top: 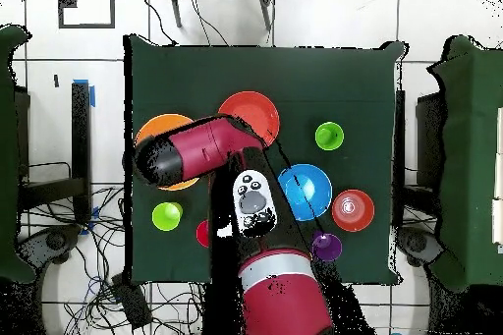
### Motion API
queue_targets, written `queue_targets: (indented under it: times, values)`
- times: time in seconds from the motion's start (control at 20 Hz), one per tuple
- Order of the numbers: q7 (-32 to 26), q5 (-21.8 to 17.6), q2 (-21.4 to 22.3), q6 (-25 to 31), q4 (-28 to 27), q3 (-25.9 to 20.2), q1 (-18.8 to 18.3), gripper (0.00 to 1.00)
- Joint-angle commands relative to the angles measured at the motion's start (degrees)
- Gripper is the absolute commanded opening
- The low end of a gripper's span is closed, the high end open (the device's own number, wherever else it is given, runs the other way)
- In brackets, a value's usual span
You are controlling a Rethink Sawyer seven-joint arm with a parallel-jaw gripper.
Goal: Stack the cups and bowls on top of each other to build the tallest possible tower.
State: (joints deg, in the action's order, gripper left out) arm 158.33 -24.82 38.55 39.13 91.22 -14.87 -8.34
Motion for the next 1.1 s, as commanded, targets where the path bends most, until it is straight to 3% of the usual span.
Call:
queue_targets:
  times: [0.05, 0.5, 0.7, 0.9, 1.1]
  values:
    - [-7.22, -8.25, -5.35, -6.9, 3.04, -0.34, 1.6, 1.0]
    - [-4.22, -11.69, -10.51, -11.31, 1.2, 2.47, 3.75, 1.0]
    - [-6.31, -13.37, -11.91, -10.47, 0.1, 2.99, 4.04, 1.0]
    - [-12.67, -15.66, -11.34, -7.11, 0.01, 1.79, 3.24, 1.0]
    - [-13.47, -16.44, -10.72, -5.97, 0.66, 1.1, 2.97, 1.0]
